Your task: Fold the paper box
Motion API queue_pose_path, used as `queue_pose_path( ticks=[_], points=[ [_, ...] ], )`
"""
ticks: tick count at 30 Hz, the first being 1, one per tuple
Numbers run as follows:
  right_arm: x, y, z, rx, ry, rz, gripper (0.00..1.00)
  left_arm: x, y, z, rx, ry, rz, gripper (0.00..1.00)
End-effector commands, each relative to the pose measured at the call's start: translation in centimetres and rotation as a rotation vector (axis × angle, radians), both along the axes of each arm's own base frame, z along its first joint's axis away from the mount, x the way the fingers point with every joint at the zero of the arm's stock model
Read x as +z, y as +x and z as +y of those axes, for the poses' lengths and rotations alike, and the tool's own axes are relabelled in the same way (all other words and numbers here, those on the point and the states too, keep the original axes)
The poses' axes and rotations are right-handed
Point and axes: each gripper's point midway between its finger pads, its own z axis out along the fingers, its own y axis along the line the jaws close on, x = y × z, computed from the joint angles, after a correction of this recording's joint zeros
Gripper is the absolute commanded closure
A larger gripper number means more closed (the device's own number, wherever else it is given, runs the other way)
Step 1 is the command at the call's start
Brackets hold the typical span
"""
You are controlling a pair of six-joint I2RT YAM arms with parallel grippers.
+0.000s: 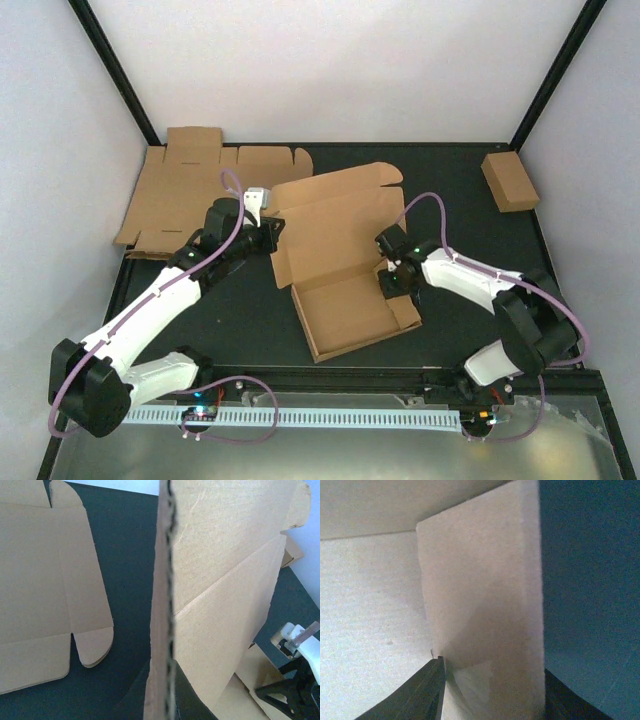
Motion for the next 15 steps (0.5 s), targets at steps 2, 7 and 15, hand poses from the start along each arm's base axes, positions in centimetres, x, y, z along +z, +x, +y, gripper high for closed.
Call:
queue_pose_path(
  ticks=[2, 7, 15],
  points=[
    [-0.3, -0.8, -0.3, 0.026, -0.106, -0.021, 0.58, 2.0, 0.3, 0.3, -0.010, 0.024, -0.081, 0.98],
    [-0.6, -0.4, -1.3, -0.002, -0.225, -0.064, 0.80, 2.7, 0.6, 0.8, 0.007, 0.047, -0.100, 0.98],
    [0.9, 0.9, -2.3, -0.073, -0.348, -0.176, 0.98, 3.8, 0.5, 1.3, 0.022, 0.053, -0.133, 0.98]
  ],
)
